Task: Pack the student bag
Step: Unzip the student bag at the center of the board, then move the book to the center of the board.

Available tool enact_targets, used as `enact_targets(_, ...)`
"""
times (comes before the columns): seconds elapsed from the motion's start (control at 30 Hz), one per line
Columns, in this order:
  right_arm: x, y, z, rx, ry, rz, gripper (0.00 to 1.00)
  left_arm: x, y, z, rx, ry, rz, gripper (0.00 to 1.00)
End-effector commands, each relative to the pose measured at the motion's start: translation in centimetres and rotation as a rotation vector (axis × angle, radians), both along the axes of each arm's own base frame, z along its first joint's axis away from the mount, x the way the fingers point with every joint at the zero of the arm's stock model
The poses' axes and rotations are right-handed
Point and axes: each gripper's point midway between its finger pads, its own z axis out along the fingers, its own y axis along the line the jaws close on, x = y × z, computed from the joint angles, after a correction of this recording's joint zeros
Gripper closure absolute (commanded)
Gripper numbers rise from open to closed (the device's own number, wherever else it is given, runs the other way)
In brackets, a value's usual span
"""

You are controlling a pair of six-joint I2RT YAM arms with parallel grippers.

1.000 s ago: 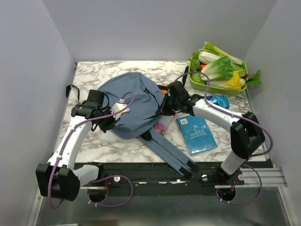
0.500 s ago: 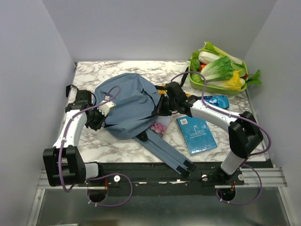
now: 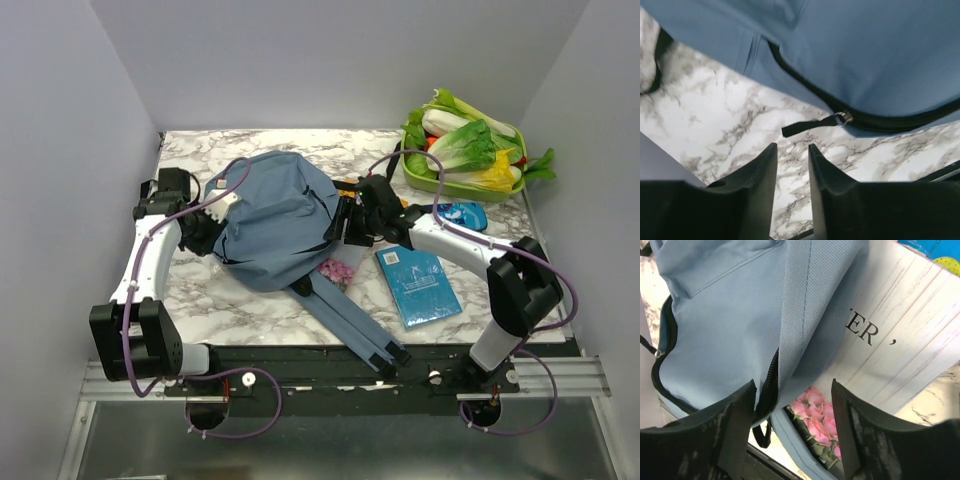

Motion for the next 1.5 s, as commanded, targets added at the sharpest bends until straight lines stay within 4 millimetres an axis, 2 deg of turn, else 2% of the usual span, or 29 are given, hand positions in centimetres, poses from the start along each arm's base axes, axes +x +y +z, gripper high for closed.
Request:
enact_targets(0.0, 0.5, -0.4, 2.7, 0.014, -0.104, 0.025, 0.25, -0.1, -5.6, 4.7, -0.155, -0.051, -0.167, 0.57)
enact_targets(0.03, 0.3, -0.3, 3.1, 0.023, -0.116, 0.03, 0.21, 0.1, -7.7, 5.8, -0.178, -0.07, -0.23, 0.55)
enact_targets(0.07, 0.2, -0.6, 4.1, 0.034, -0.137, 0.026, 0.2, 0.0, -8.8, 6.3, -0.204, -0.068, -0.238, 0.54)
enact_targets(0.13, -0.2, -1.8, 3.9, 0.008, -0.133, -0.013, 0.19, 0.3, -11.2, 7.3, -0.249, -0.084, -0.282, 0.53)
enact_targets(0.2, -0.4, -2.9, 4.5, -0.005, -0.163, -0.043, 0.15, 0.2, -13.9, 7.8, -0.281, -0.079, -0.324, 0.53)
enact_targets(0.3, -1.1, -3.7, 3.9, -0.017, -0.158, -0.042, 0.16, 0.6, -17.1, 8.0, -0.295, -0.097, -0.379, 0.53)
enact_targets(0.37, -1.4, -3.6, 3.6, -0.015, -0.141, -0.032, 0.17, 1.6, -18.2, 7.4, -0.306, -0.118, -0.387, 0.53)
enact_targets(0.47, -1.7, -2.9, 3.4, 0.012, -0.129, -0.001, 0.2, 1.8, -19.2, 5.7, -0.306, -0.09, -0.412, 0.53)
enact_targets(0.6, -1.6, -2.1, 3.4, 0.036, -0.124, 0.017, 0.23, 1.3, -20.2, 4.2, -0.335, -0.028, -0.446, 0.53)
enact_targets(0.73, -1.6, -2.1, 1.8, 0.008, -0.091, 0.013, 0.25, 0.4, -21.0, 2.7, -0.329, 0.005, -0.483, 0.51)
enact_targets(0.8, -1.6, -2.4, 0.3, -0.023, -0.06, -0.002, 0.28, 0.4, -21.5, 2.6, -0.329, 0.002, -0.483, 0.51)
enact_targets(0.87, -2.3, -3.2, -1.4, -0.062, -0.017, -0.011, 0.3, 0.9, -22.2, 4.0, -0.334, -0.042, -0.486, 0.51)
enact_targets(0.9, -2.4, -3.6, -1.4, -0.071, -0.024, -0.024, 0.3, 1.3, -22.4, 5.0, -0.345, -0.066, -0.477, 0.51)
enact_targets(0.93, -3.0, -4.5, -2.2, -0.091, -0.011, -0.036, 0.3, 1.9, -22.9, 7.1, -0.36, -0.121, -0.486, 0.51)
enact_targets(1.0, -2.9, -6.1, -2.1, -0.116, -0.027, -0.078, 0.26, 2.0, -24.0, 9.2, -0.379, -0.154, -0.501, 0.51)
enact_targets(1.03, -2.7, -7.5, -1.1, -0.107, -0.041, -0.116, 0.23, 2.5, -24.9, 11.2, -0.393, -0.188, -0.515, 0.51)
enact_targets(1.07, -2.9, -8.7, -1.3, -0.115, -0.028, -0.14, 0.19, 2.1, -25.5, 11.6, -0.405, -0.171, -0.529, 0.51)
enact_targets(1.1, -2.6, -10.3, -1.2, -0.137, -0.039, -0.191, 0.16, 1.2, -26.9, 12.2, -0.419, -0.162, -0.574, 0.51)
enact_targets(1.13, -2.3, -12.8, -0.8, -0.147, -0.03, -0.259, 0.14, 1.0, -28.0, 12.7, -0.436, -0.156, -0.593, 0.52)
enact_targets(1.17, -2.6, -14.3, -1.2, -0.164, -0.009, -0.299, 0.09, 0.3, -29.0, 12.6, -0.451, -0.143, -0.621, 0.52)
enact_targets(1.2, -2.4, -16.0, -1.3, -0.186, -0.005, -0.35, 0.06, -1.1, -30.8, 12.5, -0.465, -0.124, -0.677, 0.52)
enact_targets(1.23, -2.4, -18.6, -1.8, -0.214, 0.027, -0.421, 0.04, -1.9, -31.8, 11.3, -0.469, -0.087, -0.691, 0.52)
enact_targets(1.27, -2.6, -19.9, -1.4, -0.215, 0.021, -0.462, 0.0, -2.4, -33.0, 10.8, -0.479, -0.079, -0.722, 0.52)
enact_targets(1.3, -3.0, -21.6, -2.0, -0.247, 0.036, -0.514, 0.0, -3.0, -33.8, 10.0, -0.48, -0.064, -0.743, 0.52)
enact_targets(1.33, -3.4, -23.6, -2.3, -0.272, 0.058, -0.572, 0.0, -4.4, -34.9, 8.0, -0.471, -0.013, -0.771, 0.52)
enact_targets(1.4, -3.9, -25.6, -2.4, -0.297, 0.057, -0.625, 0.0, -5.0, -36.5, 6.8, -0.485, -0.001, -0.785, 0.52)
enact_targets(1.43, -4.3, -27.0, -2.7, -0.31, 0.076, -0.665, 0.0, -5.8, -37.3, 5.2, -0.476, 0.038, -0.8, 0.52)
enact_targets(1.47, -4.5, -27.7, -2.9, -0.326, 0.078, -0.682, 0.0, -5.6, -38.1, 5.0, -0.489, 0.032, -0.787, 0.53)
